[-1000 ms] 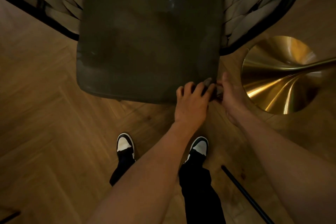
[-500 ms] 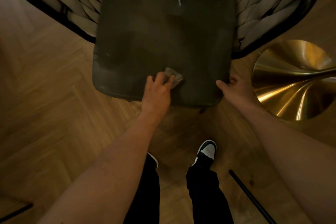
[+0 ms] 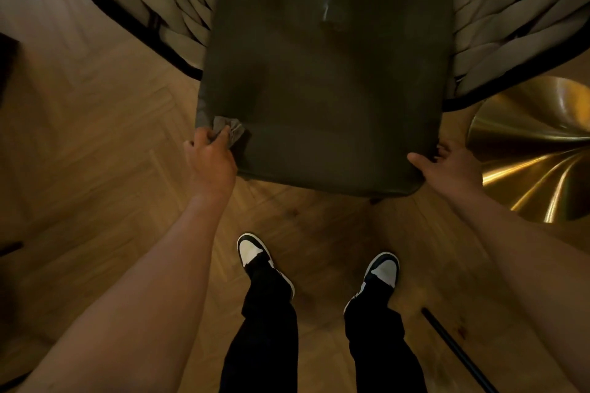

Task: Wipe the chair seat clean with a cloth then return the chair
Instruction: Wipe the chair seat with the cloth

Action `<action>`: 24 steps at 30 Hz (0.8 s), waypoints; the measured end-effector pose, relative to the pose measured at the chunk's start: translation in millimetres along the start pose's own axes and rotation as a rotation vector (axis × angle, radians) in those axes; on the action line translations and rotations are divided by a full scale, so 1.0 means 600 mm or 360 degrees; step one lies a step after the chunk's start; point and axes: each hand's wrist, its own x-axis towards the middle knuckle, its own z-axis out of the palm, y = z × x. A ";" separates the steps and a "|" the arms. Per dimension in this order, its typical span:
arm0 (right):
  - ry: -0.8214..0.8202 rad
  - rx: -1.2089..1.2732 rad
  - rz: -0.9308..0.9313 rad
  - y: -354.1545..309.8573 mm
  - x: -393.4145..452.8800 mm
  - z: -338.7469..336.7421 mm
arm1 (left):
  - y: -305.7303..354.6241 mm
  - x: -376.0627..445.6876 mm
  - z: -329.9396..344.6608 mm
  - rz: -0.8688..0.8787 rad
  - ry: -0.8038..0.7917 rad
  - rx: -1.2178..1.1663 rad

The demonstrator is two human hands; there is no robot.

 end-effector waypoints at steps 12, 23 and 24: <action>0.0036 0.0039 0.0017 0.003 -0.002 0.003 | -0.071 0.046 -0.046 -0.0668 0.0037 -0.0479; 0.0033 0.0514 0.0159 0.009 -0.002 -0.015 | -0.020 0.040 -0.025 -0.0191 -0.0007 -0.0494; 0.0030 0.0543 0.0168 0.014 0.002 -0.019 | -0.009 0.036 -0.021 -0.0144 -0.0011 -0.0479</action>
